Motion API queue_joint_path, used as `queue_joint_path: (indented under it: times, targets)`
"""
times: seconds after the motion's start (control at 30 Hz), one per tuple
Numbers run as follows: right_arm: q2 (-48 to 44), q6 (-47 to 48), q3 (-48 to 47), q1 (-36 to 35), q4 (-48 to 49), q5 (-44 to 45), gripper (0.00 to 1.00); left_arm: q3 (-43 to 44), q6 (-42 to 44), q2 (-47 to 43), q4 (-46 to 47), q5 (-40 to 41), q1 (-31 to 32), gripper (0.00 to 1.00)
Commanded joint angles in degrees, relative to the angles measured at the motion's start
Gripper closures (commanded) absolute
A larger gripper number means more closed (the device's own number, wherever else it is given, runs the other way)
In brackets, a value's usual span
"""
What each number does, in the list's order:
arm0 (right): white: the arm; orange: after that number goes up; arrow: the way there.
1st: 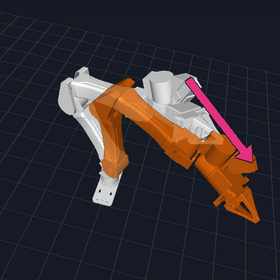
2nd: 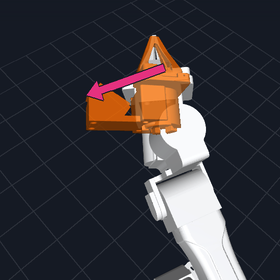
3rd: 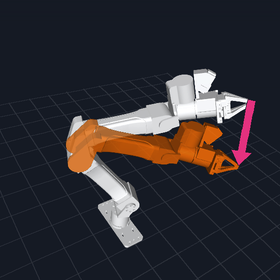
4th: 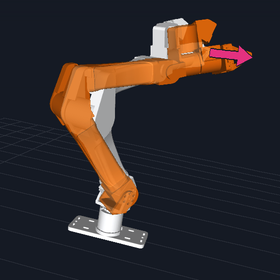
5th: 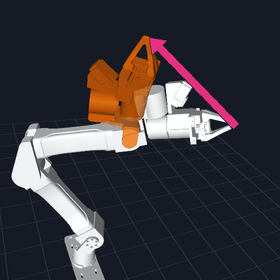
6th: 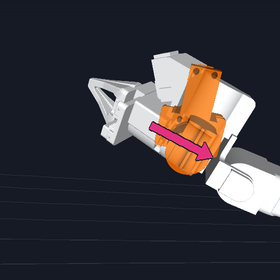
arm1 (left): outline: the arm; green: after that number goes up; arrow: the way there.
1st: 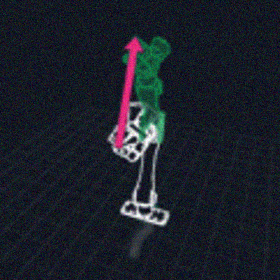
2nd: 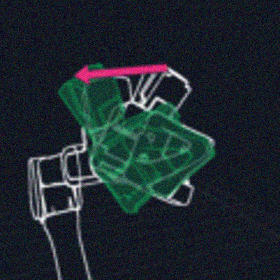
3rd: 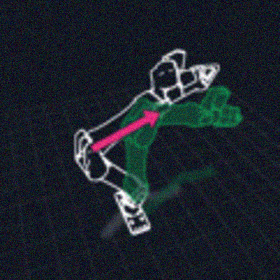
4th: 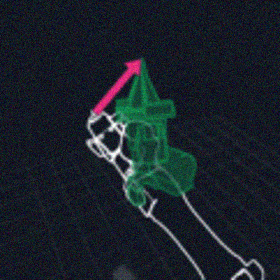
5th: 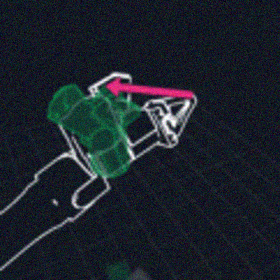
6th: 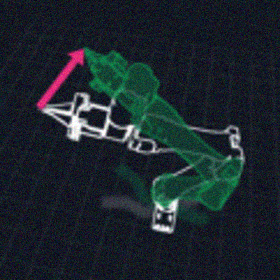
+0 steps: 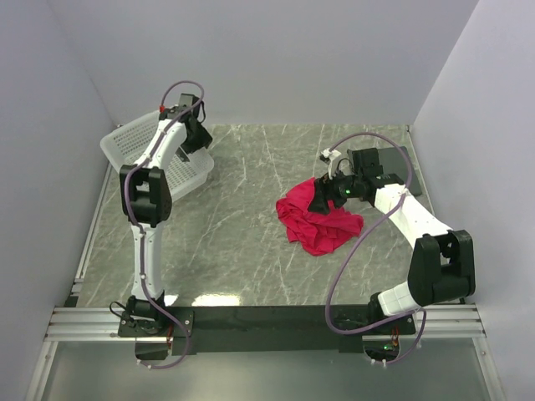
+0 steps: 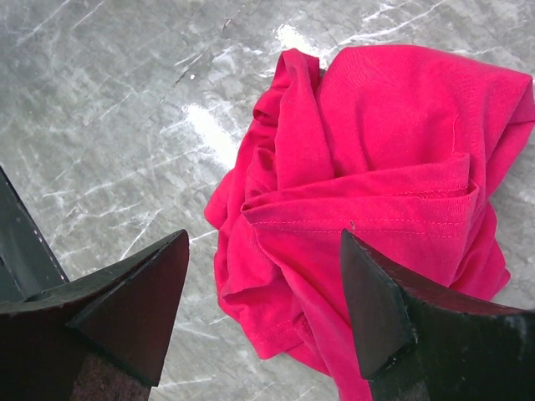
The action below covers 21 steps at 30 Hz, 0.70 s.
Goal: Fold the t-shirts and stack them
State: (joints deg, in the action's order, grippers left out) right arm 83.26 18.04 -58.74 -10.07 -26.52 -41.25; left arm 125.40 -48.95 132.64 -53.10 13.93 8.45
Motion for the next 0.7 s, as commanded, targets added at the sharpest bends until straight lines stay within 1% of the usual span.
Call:
queue_joint_path:
  times: [0.0, 0.07, 0.1, 0.17, 0.2, 0.27, 0.33, 0.37, 0.43, 0.47, 0.53, 0.57, 0.67]
  targets:
    - [-2.14, -0.29, -0.15, 0.49, 1.74, -0.23, 0.21, 2.22, 2.01, 0.87, -2.27, 3.73, 0.95, 0.24]
    - [-2.05, -0.38, -0.15, 0.66, 1.74, -0.32, 0.21, 1.25, 3.15, 0.69, -1.92, 4.78, 1.13, 0.29]
    - [-2.05, -0.29, -0.06, 0.66, 1.83, -0.40, 0.21, 0.90, 4.55, 0.52, -1.92, 5.05, 1.39, 0.34]
    - [-1.97, -0.38, -0.15, 0.57, 1.74, -0.49, 0.21, -0.59, 6.14, -0.27, -1.22, 5.75, 1.83, 0.38]
    - [-1.88, -0.38, -0.06, 0.57, 1.83, -0.58, 0.21, -1.21, 8.15, -0.62, -0.87, 6.28, 2.27, 0.44]
    - [-1.79, -0.46, -0.23, 0.57, 1.83, -0.49, 0.21, -3.75, 10.61, -2.20, 0.71, 7.42, 2.89, 0.51]
    - [-1.88, -0.46, -0.23, 0.66, 1.83, -0.49, 0.21, -6.39, 14.31, -3.52, 2.21, 9.53, 3.59, 0.62]
    - [-1.88, -0.46, -0.15, 0.66, 1.74, -0.58, 0.21, -9.10, 15.28, -4.75, 3.17, 10.14, 3.85, 0.74]
    - [-2.05, -0.46, -0.15, 0.66, 1.83, -0.49, 0.21, -12.79, 18.18, -5.89, 4.05, 11.55, 4.03, 0.87]
    - [-2.05, -0.46, -0.15, 0.66, 1.74, -0.49, 0.21, -13.95, 20.19, -7.03, 4.41, 12.08, 4.29, 1.00]
    - [-2.05, -0.38, -0.06, 0.66, 1.74, -0.49, 0.21, -16.23, 22.74, -8.27, 5.72, 12.96, 4.47, 1.00]
    - [-2.14, -0.38, -0.06, 0.66, 1.74, -0.58, 0.21, -18.94, 25.28, -9.93, 6.60, 12.96, 4.73, 1.00]
    - [-2.05, -0.38, -0.15, 0.66, 1.65, -0.67, 0.21, -24.05, 31.34, -13.53, 10.99, 11.20, 4.82, 1.00]
